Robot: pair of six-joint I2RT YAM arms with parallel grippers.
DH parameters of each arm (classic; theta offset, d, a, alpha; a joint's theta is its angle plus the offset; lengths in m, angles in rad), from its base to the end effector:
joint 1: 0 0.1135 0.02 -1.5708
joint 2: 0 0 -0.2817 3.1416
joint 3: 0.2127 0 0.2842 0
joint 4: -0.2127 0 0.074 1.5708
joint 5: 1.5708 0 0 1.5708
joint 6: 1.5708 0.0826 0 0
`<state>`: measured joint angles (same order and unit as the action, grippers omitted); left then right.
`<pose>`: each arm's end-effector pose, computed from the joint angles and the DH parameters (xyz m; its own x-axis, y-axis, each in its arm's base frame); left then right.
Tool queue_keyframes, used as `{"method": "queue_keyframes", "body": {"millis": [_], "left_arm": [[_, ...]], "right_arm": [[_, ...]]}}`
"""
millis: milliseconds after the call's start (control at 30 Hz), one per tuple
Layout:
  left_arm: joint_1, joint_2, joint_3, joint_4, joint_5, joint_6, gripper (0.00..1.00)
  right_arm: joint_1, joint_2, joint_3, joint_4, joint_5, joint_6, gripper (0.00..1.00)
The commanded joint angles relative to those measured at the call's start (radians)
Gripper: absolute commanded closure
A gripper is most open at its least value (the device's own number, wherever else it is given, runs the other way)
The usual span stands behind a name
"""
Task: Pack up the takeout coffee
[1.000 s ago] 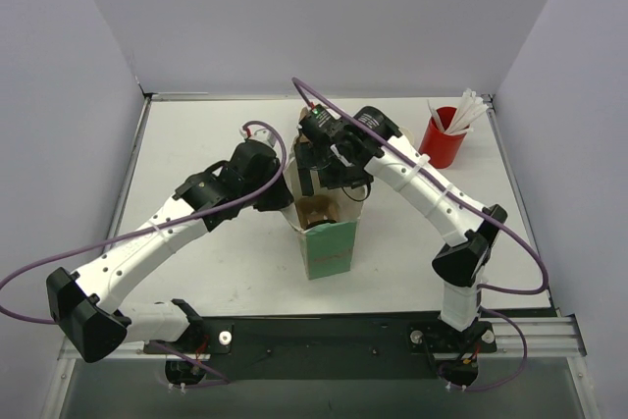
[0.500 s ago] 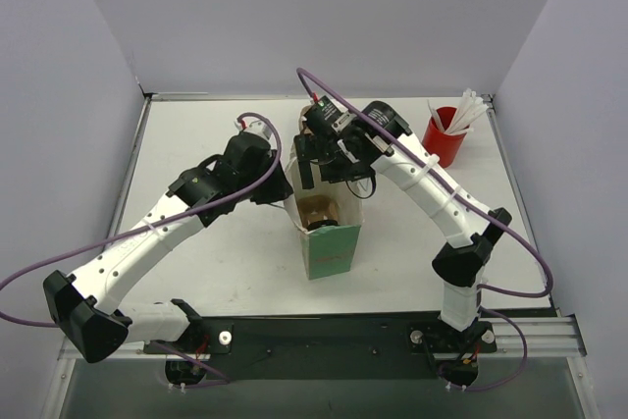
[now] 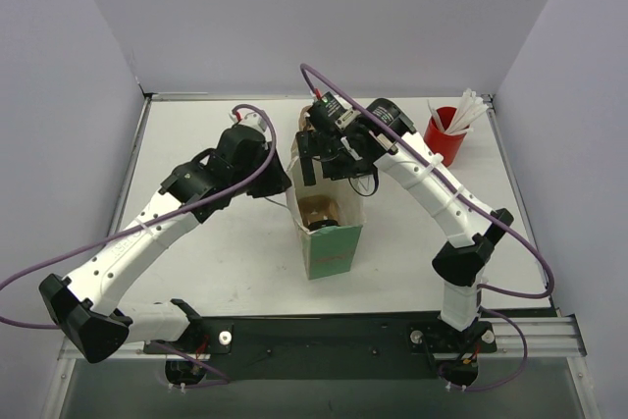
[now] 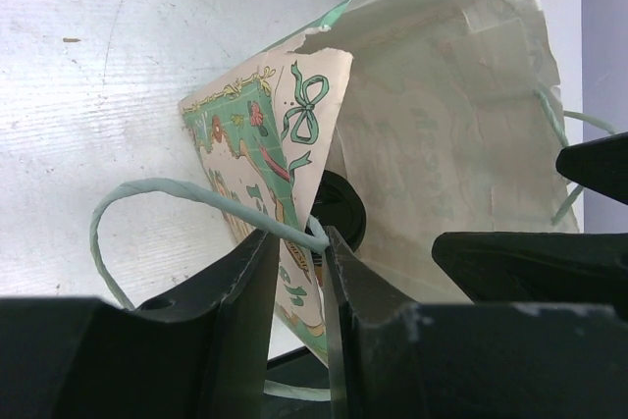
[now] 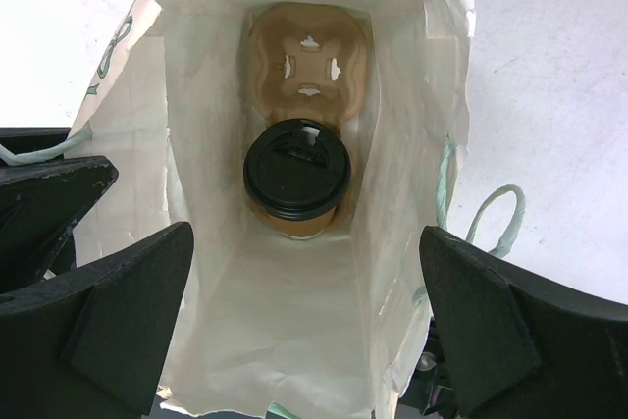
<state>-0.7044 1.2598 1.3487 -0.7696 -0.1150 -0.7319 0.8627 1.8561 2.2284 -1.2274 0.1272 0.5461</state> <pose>0.2549 -0.2042 0.3679 -0.7412 -0.2413 -0.6264 0.1075 0.8784 -0.4656 0.2932 0.3263 0.4231 -0.7826 -0.1219 -0.6104 -0.3427 0.9030 0.2590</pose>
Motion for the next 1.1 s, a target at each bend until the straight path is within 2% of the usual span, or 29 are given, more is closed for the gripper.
{"method": "queue_keyframes", "body": {"millis": [0,400,733,833,1067], "left_arm": [[0.009,0.001,0.063,-0.016,-0.002,0.025,0.65],[0.026,-0.022,0.112,-0.059,-0.011,0.035,0.61],[0.055,-0.054,0.167,-0.063,0.024,0.039,0.61],[0.071,-0.069,0.182,-0.059,0.04,0.042,0.61],[0.123,-0.102,0.184,-0.043,0.038,0.052,0.61]], "right_arm": [[-0.008,-0.003,0.033,-0.05,0.029,-0.011,0.07],[-0.019,-0.012,0.073,-0.052,0.038,-0.014,0.07],[-0.047,-0.081,0.111,-0.024,0.11,-0.017,0.07],[-0.086,-0.124,0.076,-0.003,0.152,-0.015,0.07],[-0.286,-0.212,-0.053,0.055,0.209,0.003,0.09]]}}
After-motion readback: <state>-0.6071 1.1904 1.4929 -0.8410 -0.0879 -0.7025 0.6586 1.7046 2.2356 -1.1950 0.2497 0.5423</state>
